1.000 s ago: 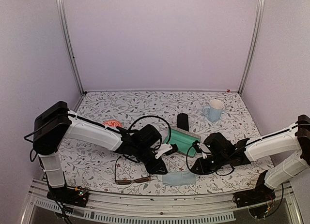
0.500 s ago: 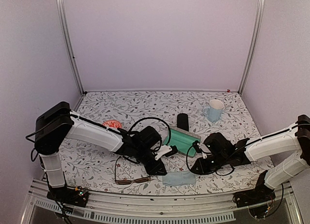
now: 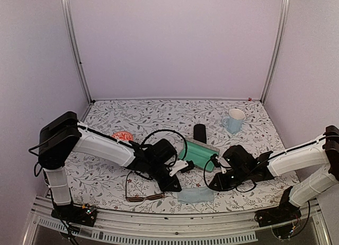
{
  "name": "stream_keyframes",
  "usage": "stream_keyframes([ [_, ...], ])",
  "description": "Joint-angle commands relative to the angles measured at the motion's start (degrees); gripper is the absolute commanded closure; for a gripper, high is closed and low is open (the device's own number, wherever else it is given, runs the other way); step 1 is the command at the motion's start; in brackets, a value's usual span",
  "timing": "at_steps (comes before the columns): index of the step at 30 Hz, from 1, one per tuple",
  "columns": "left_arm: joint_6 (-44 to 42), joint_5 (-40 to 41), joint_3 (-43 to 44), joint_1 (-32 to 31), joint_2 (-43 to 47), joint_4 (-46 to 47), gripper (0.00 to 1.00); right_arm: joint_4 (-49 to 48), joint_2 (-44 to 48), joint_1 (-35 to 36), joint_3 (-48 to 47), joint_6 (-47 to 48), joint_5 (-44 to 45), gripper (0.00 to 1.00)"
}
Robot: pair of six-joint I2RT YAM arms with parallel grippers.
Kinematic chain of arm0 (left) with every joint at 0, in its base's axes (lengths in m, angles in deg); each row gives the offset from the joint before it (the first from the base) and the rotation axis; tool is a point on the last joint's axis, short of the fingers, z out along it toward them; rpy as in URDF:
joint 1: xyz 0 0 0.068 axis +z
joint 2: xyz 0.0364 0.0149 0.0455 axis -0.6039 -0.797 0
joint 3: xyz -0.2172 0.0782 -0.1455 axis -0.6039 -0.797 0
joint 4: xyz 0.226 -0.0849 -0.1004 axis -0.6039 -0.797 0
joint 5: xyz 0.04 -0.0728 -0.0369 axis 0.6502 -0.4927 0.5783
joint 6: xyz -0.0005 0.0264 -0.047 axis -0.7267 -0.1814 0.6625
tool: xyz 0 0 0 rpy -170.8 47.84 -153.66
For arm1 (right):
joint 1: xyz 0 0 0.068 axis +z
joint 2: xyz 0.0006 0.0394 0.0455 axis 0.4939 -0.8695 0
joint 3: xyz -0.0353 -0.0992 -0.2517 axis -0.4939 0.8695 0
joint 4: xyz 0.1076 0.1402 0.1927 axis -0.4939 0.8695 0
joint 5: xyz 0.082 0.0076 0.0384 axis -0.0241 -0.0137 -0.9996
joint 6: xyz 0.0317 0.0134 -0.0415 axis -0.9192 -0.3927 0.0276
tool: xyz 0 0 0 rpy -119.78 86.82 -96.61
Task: Organize the sunglasses
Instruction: Pick up the folded cleaning cloth from the center of the board.
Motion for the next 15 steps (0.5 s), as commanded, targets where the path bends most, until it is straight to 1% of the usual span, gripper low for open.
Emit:
stream_keyframes([
  [1,-0.4,-1.1,-0.2,-0.7,-0.9,0.3,0.97,-0.4,0.2,-0.4,0.8,0.4,-0.8,0.96],
  [3,-0.4,-1.1,0.1,-0.6,-0.9,0.2,1.00,-0.6,0.2,-0.3,0.8,0.4,-1.0,0.98],
  [5,-0.4,-1.2,0.5,-0.6,-0.8,0.0,1.00,-0.7,0.4,-0.4,0.9,0.4,-1.2,1.00],
  [15,0.4,-1.3,1.5,-0.3,0.7,-0.4,1.00,-1.0,2.7,-0.4,0.8,0.7,-0.9,1.00],
])
